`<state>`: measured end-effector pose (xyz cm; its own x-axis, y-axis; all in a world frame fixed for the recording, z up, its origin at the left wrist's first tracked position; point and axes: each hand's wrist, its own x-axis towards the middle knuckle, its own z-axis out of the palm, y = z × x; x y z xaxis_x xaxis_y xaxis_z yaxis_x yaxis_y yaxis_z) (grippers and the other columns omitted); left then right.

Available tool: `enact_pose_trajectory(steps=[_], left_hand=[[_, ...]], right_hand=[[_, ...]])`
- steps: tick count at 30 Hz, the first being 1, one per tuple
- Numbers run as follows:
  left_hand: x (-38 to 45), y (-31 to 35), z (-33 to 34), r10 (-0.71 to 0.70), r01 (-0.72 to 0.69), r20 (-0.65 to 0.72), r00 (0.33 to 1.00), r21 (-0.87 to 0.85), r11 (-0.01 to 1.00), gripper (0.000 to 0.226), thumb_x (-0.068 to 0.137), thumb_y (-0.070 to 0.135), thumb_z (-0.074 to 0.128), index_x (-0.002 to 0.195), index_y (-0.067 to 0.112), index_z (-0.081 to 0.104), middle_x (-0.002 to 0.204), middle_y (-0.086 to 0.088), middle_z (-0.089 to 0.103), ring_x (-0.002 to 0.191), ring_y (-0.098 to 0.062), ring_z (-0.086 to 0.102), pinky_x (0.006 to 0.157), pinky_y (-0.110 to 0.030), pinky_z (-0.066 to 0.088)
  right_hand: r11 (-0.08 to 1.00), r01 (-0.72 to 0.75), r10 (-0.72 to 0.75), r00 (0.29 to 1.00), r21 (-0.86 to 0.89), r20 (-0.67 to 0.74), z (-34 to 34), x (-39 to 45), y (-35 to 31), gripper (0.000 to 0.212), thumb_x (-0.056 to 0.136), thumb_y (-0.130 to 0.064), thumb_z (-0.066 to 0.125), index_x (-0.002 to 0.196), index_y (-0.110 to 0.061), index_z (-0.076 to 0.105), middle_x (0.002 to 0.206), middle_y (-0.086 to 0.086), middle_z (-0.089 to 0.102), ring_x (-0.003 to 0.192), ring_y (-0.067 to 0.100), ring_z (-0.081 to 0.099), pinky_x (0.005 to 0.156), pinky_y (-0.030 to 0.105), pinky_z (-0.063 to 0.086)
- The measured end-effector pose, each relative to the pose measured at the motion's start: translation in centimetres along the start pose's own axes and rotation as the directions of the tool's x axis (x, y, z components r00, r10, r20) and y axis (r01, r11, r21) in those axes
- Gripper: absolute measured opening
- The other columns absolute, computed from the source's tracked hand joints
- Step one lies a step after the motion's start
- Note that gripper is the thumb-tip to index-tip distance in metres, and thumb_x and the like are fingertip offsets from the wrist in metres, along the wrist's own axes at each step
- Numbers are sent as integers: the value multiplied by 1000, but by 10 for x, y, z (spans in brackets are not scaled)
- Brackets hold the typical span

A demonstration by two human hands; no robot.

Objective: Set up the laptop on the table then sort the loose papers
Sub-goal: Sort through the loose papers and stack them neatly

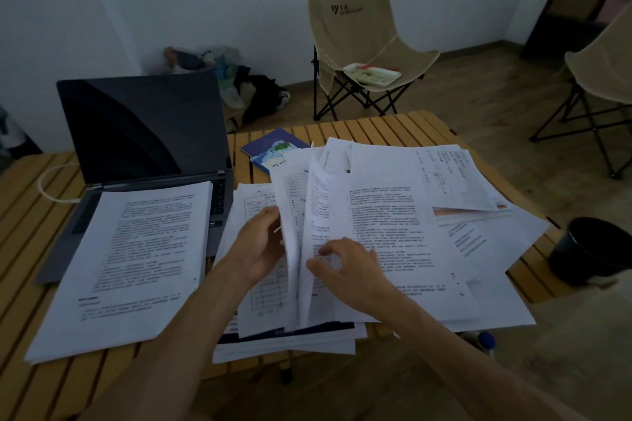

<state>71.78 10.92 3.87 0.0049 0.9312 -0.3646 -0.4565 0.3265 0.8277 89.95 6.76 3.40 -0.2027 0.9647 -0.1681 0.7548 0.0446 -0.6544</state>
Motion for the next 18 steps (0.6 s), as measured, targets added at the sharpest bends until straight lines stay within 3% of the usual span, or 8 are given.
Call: enact_pose_trajectory(steps=[3, 5, 7, 9, 12, 14, 17, 18], left_hand=[[2, 0, -4, 23, -19, -85, 996, 48, 999, 33, 95, 21, 55, 118, -1, 64, 110, -18, 63, 98, -31, 58, 88, -44, 45], [1, 2, -5, 63, -49, -161, 985, 85, 995, 35, 102, 33, 46, 105, 7, 69, 97, -13, 74, 90, -28, 69, 80, -41, 56], [4, 0, -9, 128, -90, -192, 973, 194, 977, 36, 101, 45, 45, 107, 19, 69, 98, -5, 76, 90, -24, 71, 73, -35, 56], [6, -3, -12, 195, -119, -179, 964, 364, 924, 39, 93, 49, 57, 119, 21, 65, 111, -1, 73, 98, -22, 69, 82, -37, 56], [5, -7, -6, 274, -164, -151, 950, 505, 847, 41, 92, 46, 62, 126, 23, 61, 115, 6, 69, 102, -16, 66, 93, -38, 53], [6, -9, -1, 303, -193, -137, 943, 519, 833, 34, 97, 41, 55, 124, 20, 59, 109, 7, 67, 100, -14, 64, 90, -34, 51], [8, -10, 2, 281, -177, -142, 949, 498, 849, 45, 104, 42, 34, 125, 9, 57, 117, -8, 65, 105, -25, 62, 94, -38, 50], [7, -9, 3, 264, -176, -133, 955, 460, 870, 45, 105, 45, 29, 120, 16, 60, 116, -6, 66, 105, -25, 63, 95, -38, 49]], right_hand=[[999, 37, -37, 999, -2, 1, -2, -4, -5, 45, 93, -62, 47, 102, -22, 66, 110, -9, 62, 110, 12, 53, 115, 52, 25], [995, 39, -39, 999, 96, 1, -14, -5, -6, 52, 93, -67, 43, 109, -23, 66, 108, -9, 65, 104, 10, 59, 99, 34, 45], [993, -7, 26, 987, 115, -161, -36, 0, 10, 40, 97, -56, 51, 115, -23, 65, 110, -6, 66, 102, 8, 62, 86, 19, 48], [980, -200, 179, 913, -21, -367, -59, 10, 44, 43, 96, -41, 57, 133, -19, 56, 140, 4, 55, 131, 20, 49, 111, 34, 39], [858, -511, 461, 813, -56, -355, -76, 15, 87, 66, 96, -40, 54, 150, -11, 33, 159, 19, 26, 149, 35, 18, 123, 49, 15], [887, -460, 426, 839, -26, -338, -72, 14, 95, 63, 95, -42, 55, 147, -10, 40, 154, 18, 35, 146, 35, 25, 122, 48, 20], [924, -381, 349, 870, -27, -347, -62, 14, 86, 56, 95, -41, 54, 144, -14, 44, 149, 15, 41, 141, 33, 30, 120, 46, 24], [922, -385, 344, 866, -44, -364, -61, 13, 81, 55, 96, -39, 53, 144, -15, 44, 147, 15, 43, 139, 33, 32, 119, 46, 25]])
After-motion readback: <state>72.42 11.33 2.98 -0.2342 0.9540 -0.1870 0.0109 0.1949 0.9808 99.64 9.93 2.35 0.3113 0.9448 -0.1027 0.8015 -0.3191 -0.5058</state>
